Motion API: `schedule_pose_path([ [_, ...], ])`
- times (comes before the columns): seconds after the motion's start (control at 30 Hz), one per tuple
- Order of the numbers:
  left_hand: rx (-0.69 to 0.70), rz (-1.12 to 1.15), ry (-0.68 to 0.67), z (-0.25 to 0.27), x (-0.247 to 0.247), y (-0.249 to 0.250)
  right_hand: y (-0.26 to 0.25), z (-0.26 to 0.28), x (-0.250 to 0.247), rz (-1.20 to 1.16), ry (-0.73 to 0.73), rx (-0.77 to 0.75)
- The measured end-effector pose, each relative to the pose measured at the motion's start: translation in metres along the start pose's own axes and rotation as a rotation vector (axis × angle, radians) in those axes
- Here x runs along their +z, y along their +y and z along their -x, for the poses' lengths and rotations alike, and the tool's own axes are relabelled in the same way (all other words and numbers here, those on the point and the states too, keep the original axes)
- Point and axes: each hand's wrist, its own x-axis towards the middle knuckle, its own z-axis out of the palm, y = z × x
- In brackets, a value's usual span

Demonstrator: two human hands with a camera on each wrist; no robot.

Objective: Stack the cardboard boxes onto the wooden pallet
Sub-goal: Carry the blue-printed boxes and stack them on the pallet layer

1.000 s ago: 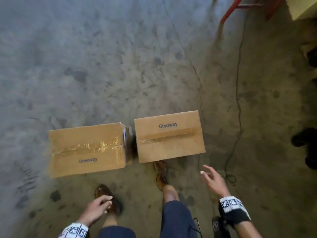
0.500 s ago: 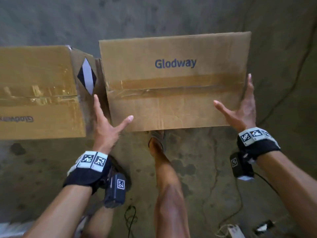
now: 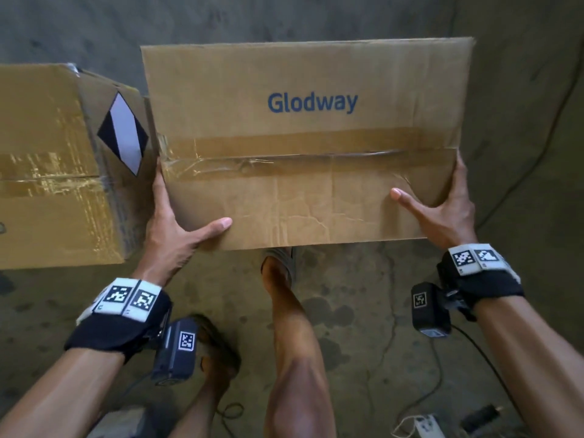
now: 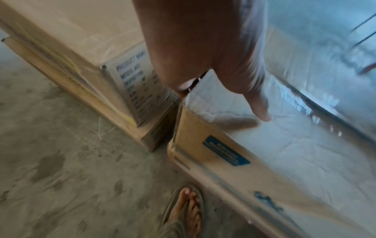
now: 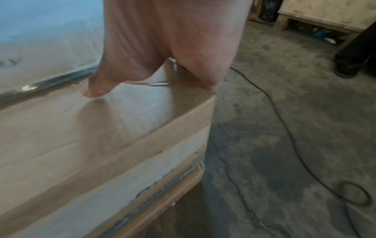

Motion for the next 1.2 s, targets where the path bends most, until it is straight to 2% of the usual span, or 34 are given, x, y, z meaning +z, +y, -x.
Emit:
schedule_pose_path([
  [0.1,0.061,0.061,0.008,0.017,-0.027,0.019,-0.013,0.012,-0.03,-0.032,-0.079,-0.06],
  [0.23,0.031,0.151,0.061,0.068,-0.067,0.054,-0.044,0.055,-0.081,-0.104,-0.215,-0.105],
  [0.33,0.0,0.208,0.067,0.112,-0.097,0.085,-0.074,0.098,-0.117,-0.174,-0.193,-0.143],
  [0.5,0.04,0.253,0.086,0.187,-0.149,0.125,-0.122,0.16,-0.166,-0.259,-0.123,-0.193],
  [0.73,0.132,0.294,0.142,0.289,-0.239,0.149,-0.181,0.26,-0.211,-0.343,-0.147,-0.303],
  [0.93,0.242,0.363,0.221,0.393,-0.302,0.117,-0.212,0.355,-0.224,-0.295,-0.143,-0.446],
  [1.1,0.255,0.415,0.354,0.483,-0.337,0.054,-0.233,0.429,-0.215,-0.226,-0.169,-0.558],
  [1.2,0.237,0.526,0.431,0.54,-0.343,0.006,-0.248,0.473,-0.203,-0.172,-0.209,-0.644],
])
